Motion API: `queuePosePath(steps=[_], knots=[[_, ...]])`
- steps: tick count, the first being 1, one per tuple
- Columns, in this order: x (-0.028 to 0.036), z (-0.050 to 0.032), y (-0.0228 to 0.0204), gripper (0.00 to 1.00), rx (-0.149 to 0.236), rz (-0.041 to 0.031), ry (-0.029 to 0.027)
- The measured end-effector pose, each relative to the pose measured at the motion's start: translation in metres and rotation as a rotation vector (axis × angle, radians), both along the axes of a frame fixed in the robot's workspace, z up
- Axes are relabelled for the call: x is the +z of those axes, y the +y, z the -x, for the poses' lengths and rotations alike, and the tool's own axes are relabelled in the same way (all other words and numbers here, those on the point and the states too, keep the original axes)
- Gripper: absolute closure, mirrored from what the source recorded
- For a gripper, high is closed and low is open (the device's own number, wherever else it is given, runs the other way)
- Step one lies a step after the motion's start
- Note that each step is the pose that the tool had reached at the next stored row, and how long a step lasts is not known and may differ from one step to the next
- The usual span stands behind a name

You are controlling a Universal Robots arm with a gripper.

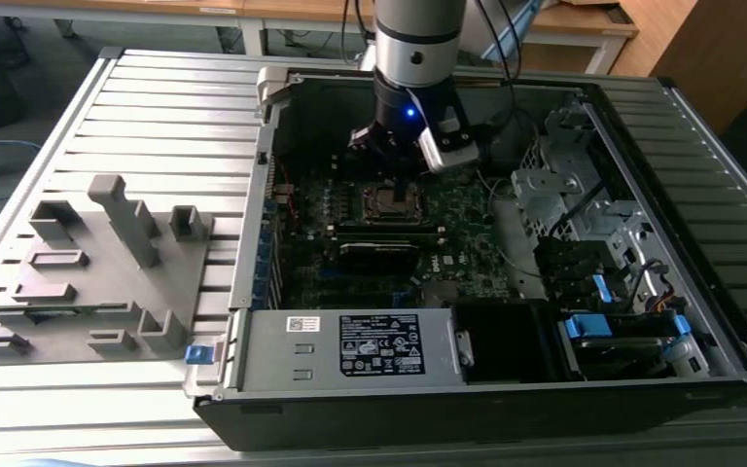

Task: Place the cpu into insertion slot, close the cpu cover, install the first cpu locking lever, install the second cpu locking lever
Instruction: 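Install the second cpu locking lever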

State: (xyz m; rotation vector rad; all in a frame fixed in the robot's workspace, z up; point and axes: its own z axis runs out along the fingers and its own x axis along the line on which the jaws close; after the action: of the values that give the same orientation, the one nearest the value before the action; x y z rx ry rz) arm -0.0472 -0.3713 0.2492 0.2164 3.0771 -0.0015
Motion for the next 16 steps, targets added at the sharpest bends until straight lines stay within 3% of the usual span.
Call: queuePosePath(steps=[4,10,16], knots=[[0.0,0.0,-0.0059,0.89,0.0,0.0,0.0],[-0.0001,0.0008,-0.0065,0.89,0.0,0.0001,-0.0001],[-0.0009,0.0095,-0.0064,0.89,0.0,-0.0001,-0.0032]])
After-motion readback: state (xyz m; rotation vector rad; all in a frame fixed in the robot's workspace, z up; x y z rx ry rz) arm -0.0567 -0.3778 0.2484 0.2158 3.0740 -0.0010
